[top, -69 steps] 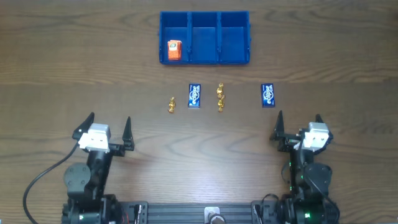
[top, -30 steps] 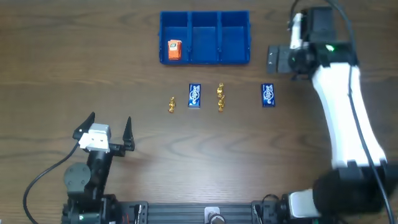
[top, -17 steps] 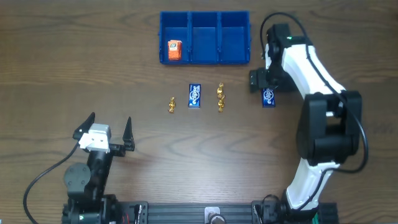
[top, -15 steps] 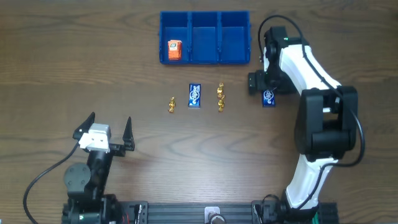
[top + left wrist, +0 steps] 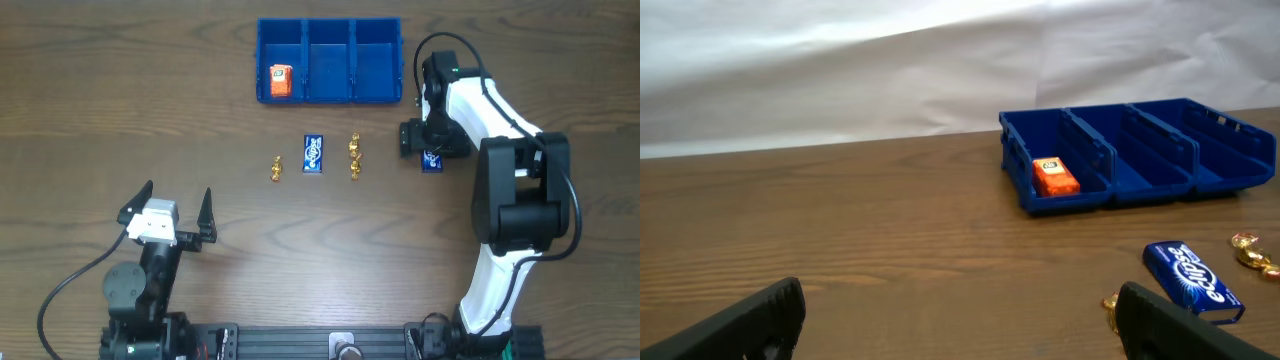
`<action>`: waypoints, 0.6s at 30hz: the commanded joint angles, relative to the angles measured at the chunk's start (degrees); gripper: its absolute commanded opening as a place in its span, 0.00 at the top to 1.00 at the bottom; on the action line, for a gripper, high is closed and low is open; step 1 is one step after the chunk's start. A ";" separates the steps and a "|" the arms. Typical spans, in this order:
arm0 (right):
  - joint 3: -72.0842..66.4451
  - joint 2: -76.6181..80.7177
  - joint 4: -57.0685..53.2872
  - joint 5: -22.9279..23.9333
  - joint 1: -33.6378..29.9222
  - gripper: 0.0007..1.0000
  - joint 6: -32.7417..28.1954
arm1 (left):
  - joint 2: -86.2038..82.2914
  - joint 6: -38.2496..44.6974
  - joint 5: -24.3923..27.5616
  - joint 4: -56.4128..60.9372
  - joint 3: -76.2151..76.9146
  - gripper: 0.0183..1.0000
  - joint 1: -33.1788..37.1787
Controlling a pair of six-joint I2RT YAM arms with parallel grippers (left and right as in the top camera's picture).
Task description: Sort Candies Into Trays
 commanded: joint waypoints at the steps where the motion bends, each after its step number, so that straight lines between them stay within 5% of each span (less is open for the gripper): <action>1: -1.38 0.24 0.90 0.79 0.15 0.45 0.42 | -0.37 1.01 1.20 -1.77 -1.22 0.00 0.13; 3: -1.38 0.24 1.49 0.79 0.20 0.70 0.85 | -0.37 0.98 1.20 -1.77 -1.22 0.00 0.13; 4: -1.38 0.24 1.70 0.79 0.20 0.72 0.85 | -0.37 0.98 1.20 -1.77 -1.22 0.00 0.13; 13: 0.50 -6.21 2.01 1.07 0.87 0.78 1.18 | -0.37 0.98 1.20 -1.77 -1.22 0.00 0.13; 18: 19.71 -10.62 -4.98 3.98 7.67 0.78 5.42 | -0.37 1.01 1.20 -1.77 -1.22 0.00 0.13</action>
